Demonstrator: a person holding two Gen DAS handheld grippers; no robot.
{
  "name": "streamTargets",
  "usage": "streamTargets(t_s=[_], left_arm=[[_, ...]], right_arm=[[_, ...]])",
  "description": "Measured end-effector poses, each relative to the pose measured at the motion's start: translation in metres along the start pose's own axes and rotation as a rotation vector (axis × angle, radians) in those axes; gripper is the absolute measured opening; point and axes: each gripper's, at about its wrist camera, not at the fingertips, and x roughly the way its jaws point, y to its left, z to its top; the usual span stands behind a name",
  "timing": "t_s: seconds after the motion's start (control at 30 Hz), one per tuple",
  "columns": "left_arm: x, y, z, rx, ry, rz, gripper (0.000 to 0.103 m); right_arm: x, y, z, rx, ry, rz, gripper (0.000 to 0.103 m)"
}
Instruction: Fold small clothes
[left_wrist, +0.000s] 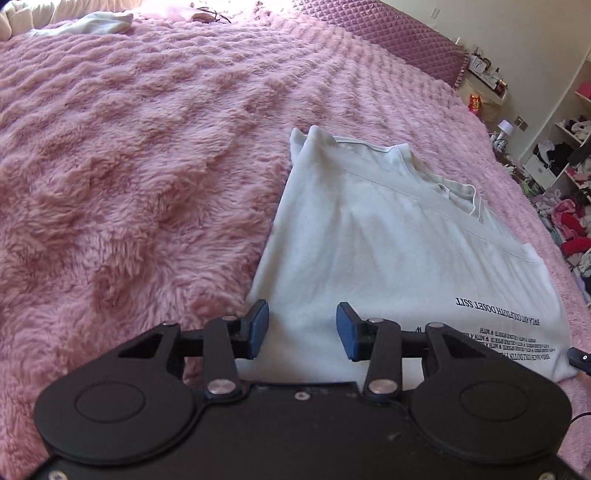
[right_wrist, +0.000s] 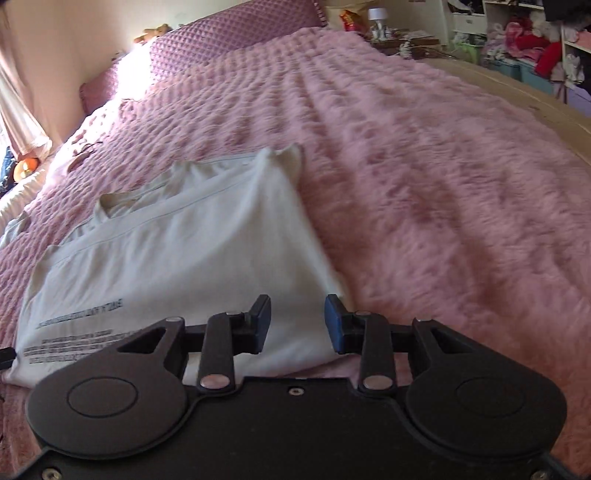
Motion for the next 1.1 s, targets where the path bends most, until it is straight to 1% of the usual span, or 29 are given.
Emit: streamTargets(t_s=[0.03,0.1,0.13,0.2,0.3,0.33,0.37,0.4,0.47,0.53,0.57,0.63,0.7,0.73,0.8,0.9,1.0,1.03,1.1], left_arm=[[0.001,0.003,-0.002,0.005,-0.004,-0.008,0.043],[0.004,0.003,-0.007,0.048,-0.009,-0.003,0.043],[0.006,0.002,-0.008,0.062,-0.014,0.002,0.043],[0.006,0.001,-0.008,0.053,-0.016,0.007,0.043],[-0.007,-0.001,-0.001,-0.022,-0.016,0.011,0.042],[-0.013,-0.004,0.0,-0.043,-0.024,0.015,0.043],[-0.023,-0.011,0.001,-0.061,-0.044,0.005,0.045],[-0.032,-0.02,0.0,-0.061,-0.065,-0.025,0.046],[-0.043,-0.042,-0.005,-0.028,-0.085,-0.079,0.049],[-0.042,-0.068,-0.013,0.035,-0.063,-0.121,0.051],[-0.038,-0.08,-0.018,0.066,-0.044,-0.134,0.052],[-0.027,-0.096,-0.028,0.123,-0.011,-0.128,0.052],[-0.015,-0.1,-0.037,0.152,0.016,-0.085,0.052],[-0.01,-0.097,-0.039,0.15,0.029,-0.065,0.052],[-0.007,-0.082,-0.04,0.118,0.04,-0.042,0.052],[-0.012,-0.052,-0.037,0.048,0.041,-0.035,0.054],[-0.016,-0.032,-0.036,0.012,0.045,-0.013,0.055],[-0.018,-0.026,-0.036,0.003,0.044,0.004,0.055],[-0.02,-0.014,-0.035,-0.016,0.041,0.04,0.056]], right_arm=[[0.0,-0.011,-0.002,0.041,0.008,0.042,0.03],[0.0,-0.017,-0.005,0.074,0.005,0.064,0.03],[0.002,-0.014,-0.007,0.05,0.006,0.055,0.03],[0.005,-0.007,-0.009,0.021,0.002,0.03,0.03],[0.005,0.006,-0.008,-0.008,0.006,-0.019,0.03],[0.002,0.011,-0.007,-0.004,0.007,-0.039,0.032],[-0.003,0.017,-0.005,-0.002,0.003,-0.053,0.04],[-0.008,0.026,-0.005,-0.011,-0.011,-0.05,0.047],[-0.024,0.053,-0.008,-0.063,-0.07,0.021,0.048],[-0.027,0.085,-0.014,-0.126,-0.078,0.091,0.048],[-0.026,0.1,-0.018,-0.156,-0.065,0.129,0.048],[-0.02,0.126,-0.029,-0.215,-0.038,0.191,0.048],[-0.011,0.141,-0.039,-0.258,-0.01,0.205,0.048],[-0.007,0.144,-0.045,-0.267,0.009,0.206,0.048],[-0.002,0.137,-0.048,-0.255,0.031,0.179,0.048],[-0.004,0.106,-0.046,-0.173,0.04,0.124,0.048],[-0.011,0.071,-0.042,-0.106,0.025,0.047,0.048],[-0.012,0.058,-0.04,-0.089,0.015,0.01,0.048],[-0.015,0.042,-0.037,-0.06,-0.004,-0.034,0.047]])
